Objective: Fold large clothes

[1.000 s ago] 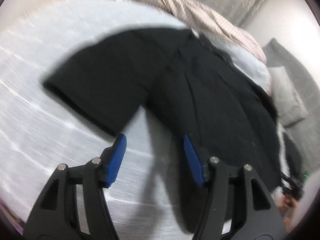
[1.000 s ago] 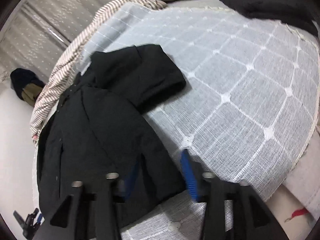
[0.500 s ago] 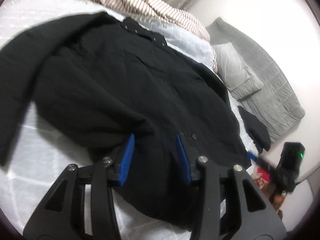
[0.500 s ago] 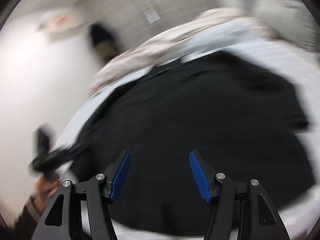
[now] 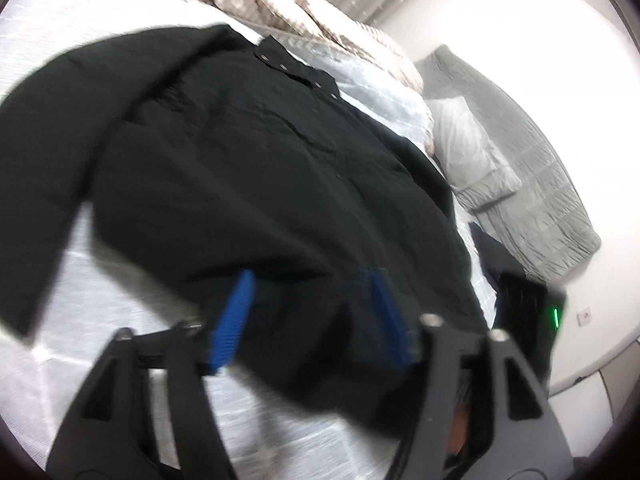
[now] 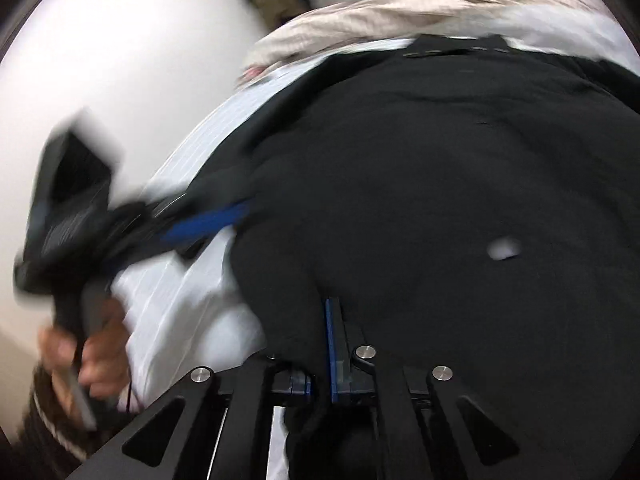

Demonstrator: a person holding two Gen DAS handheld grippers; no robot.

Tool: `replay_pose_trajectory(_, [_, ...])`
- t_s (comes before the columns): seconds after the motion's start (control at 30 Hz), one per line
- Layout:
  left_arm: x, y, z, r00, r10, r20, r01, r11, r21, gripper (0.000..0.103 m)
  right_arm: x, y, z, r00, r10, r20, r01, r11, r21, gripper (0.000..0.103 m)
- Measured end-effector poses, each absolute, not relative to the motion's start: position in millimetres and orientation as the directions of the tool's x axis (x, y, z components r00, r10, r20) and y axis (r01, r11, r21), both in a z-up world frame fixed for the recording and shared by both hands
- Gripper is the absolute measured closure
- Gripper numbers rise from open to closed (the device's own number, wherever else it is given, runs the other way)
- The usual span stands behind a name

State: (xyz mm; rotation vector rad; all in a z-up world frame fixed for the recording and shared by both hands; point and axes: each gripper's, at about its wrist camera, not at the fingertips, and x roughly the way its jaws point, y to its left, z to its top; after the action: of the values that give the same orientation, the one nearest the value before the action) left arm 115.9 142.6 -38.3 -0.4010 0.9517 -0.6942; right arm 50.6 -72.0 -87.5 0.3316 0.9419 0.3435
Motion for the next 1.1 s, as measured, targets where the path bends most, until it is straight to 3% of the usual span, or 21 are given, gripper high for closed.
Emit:
replay_pose_trajectory(0.17, [119, 155, -50, 0.400, -0.649, -0.647, 0.306, 0.761, -0.573, 0.026, 68, -130, -90, 0.579, 0.394, -0.714, 0.004, 0.874, 0.486, 0.098])
replay_pose_trajectory(0.3, [136, 142, -81, 0.312, -0.683, -0.660, 0.232, 0.729, -0.644, 0.026, 71, -148, -101, 0.556, 0.438, -0.707, 0.048, 0.832, 0.553, 0.098])
replay_pose_trajectory(0.47, [144, 125, -100, 0.315, -0.755, -0.576, 0.216, 0.647, -0.731, 0.026, 83, -148, -102, 0.557, 0.430, -0.710, 0.049, 0.837, 0.545, 0.097])
replay_pose_trajectory(0.5, [144, 122, -100, 0.321, -0.759, -0.566, 0.211, 0.640, -0.739, 0.029, 79, -147, -102, 0.557, 0.427, -0.712, 0.047, 0.840, 0.541, 0.097])
replay_pose_trajectory(0.53, [145, 120, -101, 0.320, -0.765, -0.559, 0.207, 0.632, -0.747, 0.047, 76, -144, -102, 0.556, 0.428, -0.712, 0.047, 0.840, 0.541, 0.097])
replay_pose_trajectory(0.63, [144, 116, -90, 0.331, -0.752, -0.570, 0.154, 0.639, -0.754, 0.077, 77, -139, -101, 0.553, 0.433, -0.712, 0.047, 0.837, 0.545, 0.093])
replay_pose_trajectory(0.7, [136, 120, -73, 0.358, -0.739, -0.570, 0.131, 0.645, -0.753, 0.084, 72, -143, -97, 0.559, 0.451, -0.696, 0.038, 0.825, 0.564, 0.092])
replay_pose_trajectory(0.87, [86, 149, -8, 0.505, -0.675, -0.537, 0.211, 0.700, -0.682, 0.095, 56, -152, -79, 0.579, 0.500, -0.644, -0.051, 0.811, 0.583, 0.067])
replay_pose_trajectory(0.93, [67, 176, 14, 0.571, -0.652, -0.499, 0.231, 0.710, -0.665, 0.095, 49, -151, -73, 0.572, 0.526, -0.629, -0.099, 0.806, 0.583, 0.034])
replay_pose_trajectory(1.0, [45, 214, 33, 0.680, -0.600, -0.420, 0.258, 0.733, -0.629, 0.099, 39, -147, -67, 0.568, 0.541, -0.621, -0.147, 0.809, 0.570, 0.032])
replay_pose_trajectory(1.07, [23, 244, 49, 0.820, -0.412, -0.398, 0.198, 0.856, -0.478, 0.099, 32, -139, -64, 0.557, 0.519, -0.648, -0.184, 0.839, 0.513, 0.032])
replay_pose_trajectory(1.1, [16, 253, 51, 0.861, -0.319, -0.396, 0.153, 0.905, -0.397, 0.090, 29, -137, -63, 0.553, 0.515, -0.656, -0.195, 0.845, 0.498, 0.032])
